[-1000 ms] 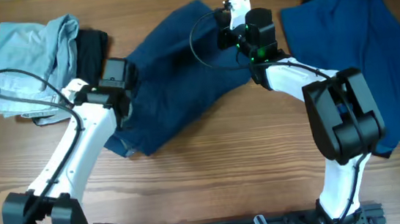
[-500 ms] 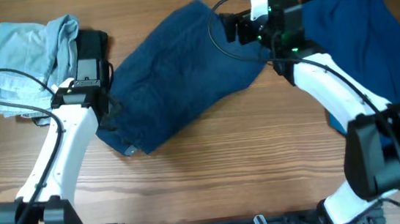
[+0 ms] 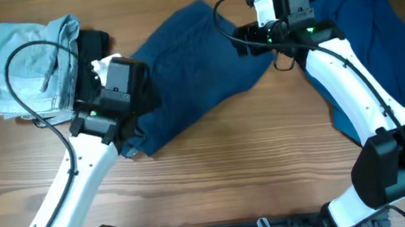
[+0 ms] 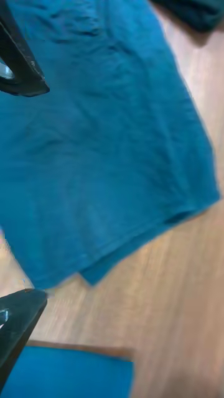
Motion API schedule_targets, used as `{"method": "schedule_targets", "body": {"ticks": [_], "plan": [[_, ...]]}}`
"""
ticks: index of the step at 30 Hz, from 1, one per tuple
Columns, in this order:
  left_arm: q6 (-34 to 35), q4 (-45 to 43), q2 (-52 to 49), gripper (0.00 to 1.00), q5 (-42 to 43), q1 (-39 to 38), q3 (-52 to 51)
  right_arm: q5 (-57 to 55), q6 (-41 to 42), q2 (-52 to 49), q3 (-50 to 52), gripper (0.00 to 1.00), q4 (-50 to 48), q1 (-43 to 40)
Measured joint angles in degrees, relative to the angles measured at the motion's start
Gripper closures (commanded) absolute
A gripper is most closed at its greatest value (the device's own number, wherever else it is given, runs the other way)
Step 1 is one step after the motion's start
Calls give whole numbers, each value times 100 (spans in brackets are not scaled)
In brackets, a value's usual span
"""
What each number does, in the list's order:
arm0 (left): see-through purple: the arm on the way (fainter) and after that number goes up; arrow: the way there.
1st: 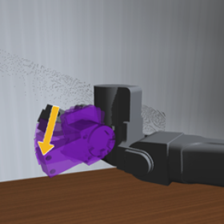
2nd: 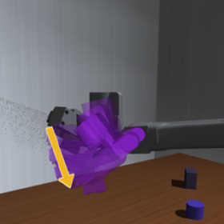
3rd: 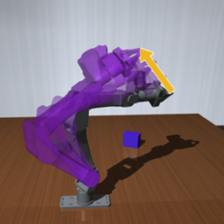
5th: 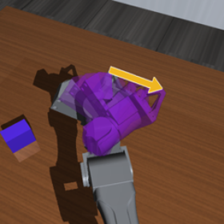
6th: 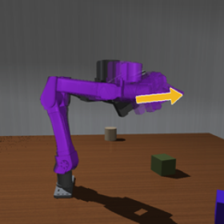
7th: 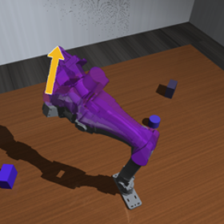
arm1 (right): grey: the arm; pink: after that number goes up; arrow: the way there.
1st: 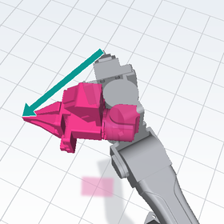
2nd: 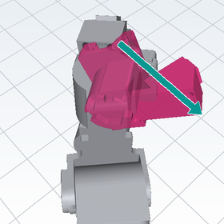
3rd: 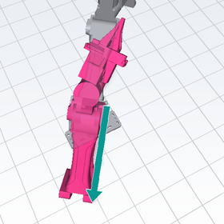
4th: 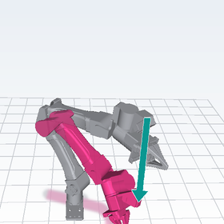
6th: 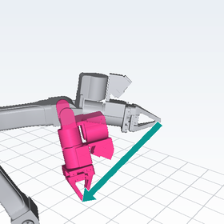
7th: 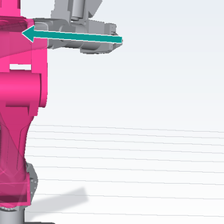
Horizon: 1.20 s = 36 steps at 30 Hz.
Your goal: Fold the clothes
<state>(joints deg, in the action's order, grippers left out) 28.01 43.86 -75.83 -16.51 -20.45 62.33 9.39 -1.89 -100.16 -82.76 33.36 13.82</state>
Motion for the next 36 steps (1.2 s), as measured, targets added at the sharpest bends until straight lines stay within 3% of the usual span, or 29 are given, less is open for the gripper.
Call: {"method": "schedule_targets", "body": {"ticks": [5, 11, 20, 30, 36], "plan": [[-560, -278, 0, 0, -2, -538, 0, 4, -39, 0, -219, 0, 564, -105], [-704, -299, -2, 0, 15, -562, 0, 31, -229, -24, -227, 0, 634, -232], [-743, -302, -15, 0, 151, -566, 0, -238, -94, -1303, -271, 1, -691, -232], [-741, -302, -313, 0, 164, -566, 0, -323, -319, -2332, -273, 1, -944, -433], [-741, -299, -315, 0, 164, -566, 0, -39, -428, -2341, -278, 36, -1029, -433]]}}
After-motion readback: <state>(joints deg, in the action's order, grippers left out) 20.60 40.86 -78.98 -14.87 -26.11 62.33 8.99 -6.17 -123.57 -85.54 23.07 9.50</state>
